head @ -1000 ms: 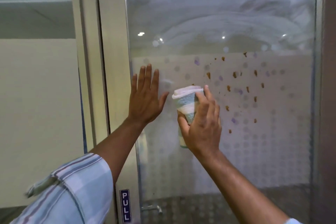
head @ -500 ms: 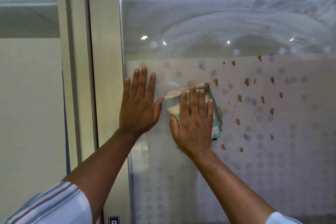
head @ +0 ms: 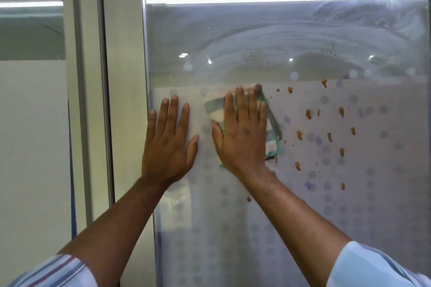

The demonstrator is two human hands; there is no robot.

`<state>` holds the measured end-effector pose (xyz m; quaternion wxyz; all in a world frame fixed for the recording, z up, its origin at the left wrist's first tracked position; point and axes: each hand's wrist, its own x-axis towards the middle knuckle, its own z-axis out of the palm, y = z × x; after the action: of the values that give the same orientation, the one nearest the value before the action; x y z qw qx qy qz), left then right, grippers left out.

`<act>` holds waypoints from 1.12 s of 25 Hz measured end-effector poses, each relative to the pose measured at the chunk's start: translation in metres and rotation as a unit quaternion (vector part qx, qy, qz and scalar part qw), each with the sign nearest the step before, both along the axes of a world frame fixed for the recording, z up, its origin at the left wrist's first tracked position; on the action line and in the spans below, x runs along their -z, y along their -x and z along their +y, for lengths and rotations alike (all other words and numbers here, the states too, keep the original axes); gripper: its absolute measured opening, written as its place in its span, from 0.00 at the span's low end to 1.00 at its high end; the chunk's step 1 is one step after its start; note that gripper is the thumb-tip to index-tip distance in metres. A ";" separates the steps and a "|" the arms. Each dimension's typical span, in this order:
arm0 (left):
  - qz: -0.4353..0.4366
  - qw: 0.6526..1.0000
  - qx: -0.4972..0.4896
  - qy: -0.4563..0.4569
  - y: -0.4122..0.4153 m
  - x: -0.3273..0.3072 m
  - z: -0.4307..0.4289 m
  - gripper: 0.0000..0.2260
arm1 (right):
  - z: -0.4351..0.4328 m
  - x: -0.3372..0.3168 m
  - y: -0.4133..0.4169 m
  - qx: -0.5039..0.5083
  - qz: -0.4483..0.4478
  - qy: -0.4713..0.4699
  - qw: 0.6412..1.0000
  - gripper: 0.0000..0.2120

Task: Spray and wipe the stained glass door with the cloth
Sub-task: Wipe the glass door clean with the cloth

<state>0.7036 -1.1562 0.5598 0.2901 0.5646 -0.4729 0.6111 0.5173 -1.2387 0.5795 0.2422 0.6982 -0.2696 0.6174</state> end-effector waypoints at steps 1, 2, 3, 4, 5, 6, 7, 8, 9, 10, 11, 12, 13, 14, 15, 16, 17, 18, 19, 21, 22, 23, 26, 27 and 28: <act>-0.001 1.000 -0.003 -0.002 0.000 0.000 0.001 0.36 | 0.003 0.016 -0.003 -0.007 0.017 0.013 1.000 0.37; -0.002 1.000 -0.007 -0.005 0.000 0.000 0.001 0.37 | 0.005 0.034 -0.004 -0.017 0.043 0.030 0.999 0.36; -0.003 1.000 -0.011 -0.009 0.000 0.000 0.002 0.37 | 0.005 0.049 -0.002 -0.027 0.069 0.044 0.996 0.35; -0.002 1.000 -0.012 -0.012 0.000 0.000 0.003 0.38 | 0.004 0.058 0.003 -0.032 0.091 0.055 0.994 0.34; -0.001 1.000 -0.011 -0.013 0.000 0.000 0.004 0.38 | 0.002 0.060 0.009 -0.031 0.107 0.062 0.992 0.33; -0.001 1.000 -0.009 -0.011 0.001 0.000 0.004 0.37 | -0.001 0.054 0.015 -0.026 0.115 0.065 0.991 0.32; 0.000 1.000 -0.007 -0.009 0.001 0.000 0.004 0.36 | -0.004 0.045 0.020 -0.022 0.109 0.060 0.992 0.32; 0.001 1.000 -0.004 -0.007 0.001 0.000 0.004 0.36 | -0.008 0.032 0.026 -0.018 0.089 0.052 0.994 0.31; 0.003 1.000 -0.002 -0.005 0.002 0.000 0.004 0.35 | -0.011 0.017 0.031 -0.012 0.060 0.042 0.997 0.31; 0.006 1.000 -0.002 -0.003 0.002 0.000 0.004 0.35 | -0.014 0.002 0.036 -0.007 0.027 0.029 0.999 0.30; 0.007 1.000 -0.001 -0.002 0.002 0.000 0.004 0.35 | -0.017 -0.013 0.039 -0.003 -0.004 0.011 1.000 0.29; 0.007 1.000 0.001 -0.001 0.003 -0.001 0.004 0.35 | -0.017 -0.026 0.041 -0.001 -0.035 -0.010 0.999 0.29; 0.005 1.000 0.003 -0.001 0.003 -0.001 0.004 0.35 | -0.016 -0.034 0.039 -0.002 -0.065 -0.030 0.997 0.30; 0.005 1.000 0.004 0.000 0.003 0.000 0.003 0.35 | -0.012 -0.039 0.032 -0.003 -0.087 -0.044 0.995 0.30; 0.003 1.000 0.004 0.002 0.001 0.000 0.003 0.35 | -0.006 -0.040 0.023 -0.006 -0.094 -0.046 0.994 0.31; 0.001 1.000 0.003 0.003 0.000 0.001 0.002 0.35 | 0.001 -0.037 0.014 -0.009 -0.082 -0.034 0.996 0.31; -0.001 1.000 0.002 0.004 0.000 0.001 0.002 0.35 | 0.007 -0.031 0.007 -0.017 -0.052 -0.011 0.998 0.31; -0.002 1.000 0.001 0.004 0.000 0.000 0.001 0.35 | 0.011 -0.023 0.002 -0.027 -0.013 0.016 0.999 0.30; -0.002 1.000 0.000 0.002 0.000 -0.001 0.001 0.35 | 0.013 -0.013 0.001 -0.038 0.025 0.038 0.998 0.29; 0.002 1.000 0.000 -0.005 0.001 0.000 0.003 0.35 | 0.010 0.007 0.011 -0.042 0.075 0.064 0.994 0.28; 0.004 1.000 0.001 -0.006 0.002 0.000 0.003 0.35 | 0.006 0.012 0.019 -0.041 0.082 0.072 0.993 0.27; 0.006 1.000 0.003 -0.005 0.003 0.000 0.004 0.35 | 0.001 0.015 0.030 -0.040 0.080 0.072 0.993 0.27; 0.003 1.000 0.006 -0.001 0.003 0.001 0.005 0.35 | -0.014 -0.007 0.057 -0.029 0.021 0.032 0.999 0.28; 0.002 1.000 0.005 0.000 0.003 0.001 0.005 0.35 | -0.017 -0.021 0.061 -0.027 -0.003 0.020 0.999 0.28; 0.002 1.000 0.004 0.001 0.003 0.000 0.004 0.35 | -0.018 -0.033 0.061 -0.028 -0.021 0.013 0.999 0.27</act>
<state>0.7004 -1.1520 0.5594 0.2938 0.5635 -0.4742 0.6093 0.4567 -1.2571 0.6127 0.2285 0.6888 -0.2468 0.6422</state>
